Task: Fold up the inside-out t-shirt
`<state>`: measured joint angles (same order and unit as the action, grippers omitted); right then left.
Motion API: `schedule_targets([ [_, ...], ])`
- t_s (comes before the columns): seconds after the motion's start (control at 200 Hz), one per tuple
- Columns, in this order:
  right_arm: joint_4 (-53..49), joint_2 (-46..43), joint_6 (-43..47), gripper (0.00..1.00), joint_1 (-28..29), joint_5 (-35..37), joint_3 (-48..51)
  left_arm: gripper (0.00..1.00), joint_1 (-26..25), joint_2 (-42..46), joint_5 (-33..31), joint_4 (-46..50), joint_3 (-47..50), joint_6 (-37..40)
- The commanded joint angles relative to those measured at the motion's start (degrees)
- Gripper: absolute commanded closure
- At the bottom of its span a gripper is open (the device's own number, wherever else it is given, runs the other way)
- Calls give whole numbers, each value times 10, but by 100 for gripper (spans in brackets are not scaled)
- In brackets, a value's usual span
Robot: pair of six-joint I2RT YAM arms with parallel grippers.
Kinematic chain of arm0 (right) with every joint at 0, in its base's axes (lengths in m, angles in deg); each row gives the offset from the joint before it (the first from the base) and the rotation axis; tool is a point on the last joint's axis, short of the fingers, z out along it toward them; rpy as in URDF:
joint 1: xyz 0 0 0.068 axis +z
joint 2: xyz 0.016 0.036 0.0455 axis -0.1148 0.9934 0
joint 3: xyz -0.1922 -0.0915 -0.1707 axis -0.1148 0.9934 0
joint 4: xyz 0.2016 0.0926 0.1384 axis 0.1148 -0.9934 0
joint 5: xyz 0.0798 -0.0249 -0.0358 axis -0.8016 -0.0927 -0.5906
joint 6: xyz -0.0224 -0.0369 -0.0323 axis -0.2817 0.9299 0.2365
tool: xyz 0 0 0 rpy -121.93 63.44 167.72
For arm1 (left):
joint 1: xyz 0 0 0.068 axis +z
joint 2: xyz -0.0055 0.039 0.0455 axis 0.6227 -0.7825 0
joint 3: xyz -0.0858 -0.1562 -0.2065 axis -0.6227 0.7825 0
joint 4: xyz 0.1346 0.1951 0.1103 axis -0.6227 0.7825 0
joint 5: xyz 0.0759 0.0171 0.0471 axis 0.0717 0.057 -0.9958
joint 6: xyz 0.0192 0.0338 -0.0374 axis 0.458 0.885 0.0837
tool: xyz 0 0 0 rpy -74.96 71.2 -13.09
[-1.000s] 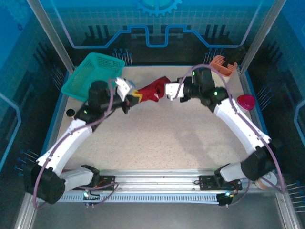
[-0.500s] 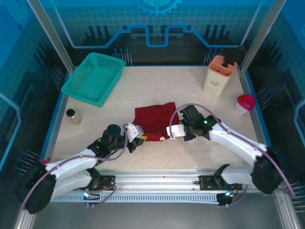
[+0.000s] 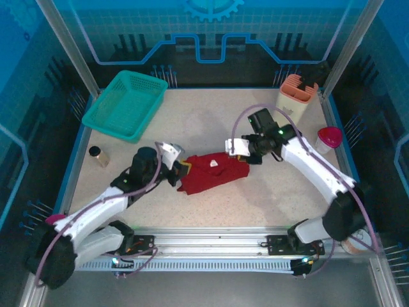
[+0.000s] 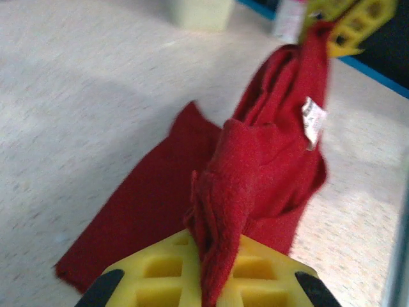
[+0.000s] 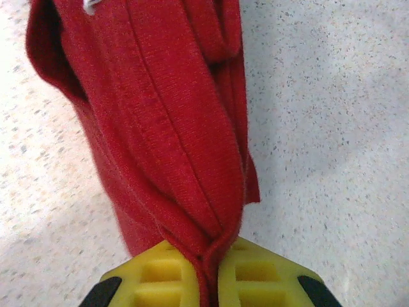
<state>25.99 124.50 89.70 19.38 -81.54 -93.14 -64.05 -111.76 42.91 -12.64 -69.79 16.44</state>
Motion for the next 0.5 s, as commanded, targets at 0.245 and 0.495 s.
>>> schedule_targets([
  [0.245, 33, 261, -86, 95, -56, 8, -127, 86, 84, -285, 34, 118, -132, -96],
  [0.495, 186, 194, -235, 3, -64, 60, -28, 50, 92, -304, -3, 191, -201, -100],
])
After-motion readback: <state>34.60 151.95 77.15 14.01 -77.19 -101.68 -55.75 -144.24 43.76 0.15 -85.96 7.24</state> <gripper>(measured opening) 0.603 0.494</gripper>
